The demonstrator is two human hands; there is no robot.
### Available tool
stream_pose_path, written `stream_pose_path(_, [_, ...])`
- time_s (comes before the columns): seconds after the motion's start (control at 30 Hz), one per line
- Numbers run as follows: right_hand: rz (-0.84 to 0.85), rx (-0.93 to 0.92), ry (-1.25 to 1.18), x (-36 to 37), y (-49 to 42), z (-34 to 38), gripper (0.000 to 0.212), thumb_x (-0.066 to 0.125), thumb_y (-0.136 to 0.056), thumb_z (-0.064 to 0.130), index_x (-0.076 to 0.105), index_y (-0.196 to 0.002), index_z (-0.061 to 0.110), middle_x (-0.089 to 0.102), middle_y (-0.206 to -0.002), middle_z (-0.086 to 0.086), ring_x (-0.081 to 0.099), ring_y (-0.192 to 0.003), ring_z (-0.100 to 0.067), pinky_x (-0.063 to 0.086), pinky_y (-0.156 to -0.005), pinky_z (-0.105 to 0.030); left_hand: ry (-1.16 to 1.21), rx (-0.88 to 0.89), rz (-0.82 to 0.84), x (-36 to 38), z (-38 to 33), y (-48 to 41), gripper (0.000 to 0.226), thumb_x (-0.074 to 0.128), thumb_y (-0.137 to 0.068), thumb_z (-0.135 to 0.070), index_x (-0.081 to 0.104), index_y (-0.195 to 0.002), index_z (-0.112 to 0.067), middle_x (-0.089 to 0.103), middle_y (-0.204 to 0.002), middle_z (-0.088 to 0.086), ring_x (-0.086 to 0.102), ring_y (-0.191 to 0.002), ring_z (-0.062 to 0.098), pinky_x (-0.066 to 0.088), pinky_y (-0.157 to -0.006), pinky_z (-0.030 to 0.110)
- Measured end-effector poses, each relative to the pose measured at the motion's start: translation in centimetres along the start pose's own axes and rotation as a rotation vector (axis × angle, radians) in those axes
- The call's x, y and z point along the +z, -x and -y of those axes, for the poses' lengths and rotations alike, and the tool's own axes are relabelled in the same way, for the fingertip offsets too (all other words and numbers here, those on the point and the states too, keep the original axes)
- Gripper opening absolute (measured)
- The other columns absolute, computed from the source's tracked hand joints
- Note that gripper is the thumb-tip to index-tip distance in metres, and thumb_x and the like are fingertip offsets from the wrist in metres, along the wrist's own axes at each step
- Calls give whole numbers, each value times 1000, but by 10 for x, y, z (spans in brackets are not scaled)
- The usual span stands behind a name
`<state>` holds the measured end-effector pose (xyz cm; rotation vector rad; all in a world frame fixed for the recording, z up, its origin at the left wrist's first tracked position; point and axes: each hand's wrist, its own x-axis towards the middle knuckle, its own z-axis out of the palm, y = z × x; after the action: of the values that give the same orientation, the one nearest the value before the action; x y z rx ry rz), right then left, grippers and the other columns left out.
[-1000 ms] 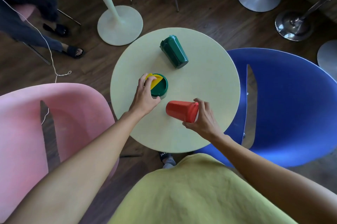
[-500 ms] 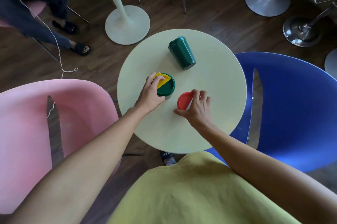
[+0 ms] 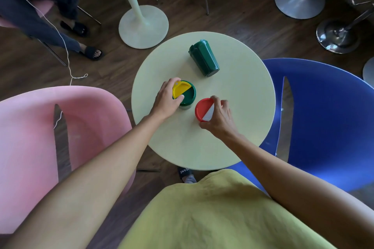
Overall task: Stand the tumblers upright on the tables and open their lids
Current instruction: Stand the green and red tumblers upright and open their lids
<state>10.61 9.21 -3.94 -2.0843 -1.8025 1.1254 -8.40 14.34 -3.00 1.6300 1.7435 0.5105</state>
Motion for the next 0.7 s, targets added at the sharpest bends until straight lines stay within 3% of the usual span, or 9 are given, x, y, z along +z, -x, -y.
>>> stream_pose_path(0.17, [-16, -6, 7, 2, -4, 6, 95, 84, -64, 32, 29, -141, 22, 37, -129, -12, 44, -114, -35, 45, -84, -39, -16, -44, 14, -1, 1, -3, 66, 69, -81, -6, 44, -141, -19, 51, -138, 6, 49, -127, 22, 38, -101, 28])
stream_pose_path(0.7, [-37, 17, 21, 5, 0, 10, 99, 86, -60, 42, 30, -138, 19, 38, -126, -11, 47, -112, -33, 49, -82, -40, -16, -37, 4, -1, 3, -4, 68, 71, -81, -5, 44, -142, -19, 50, -141, 5, 48, -129, 23, 41, -104, 32])
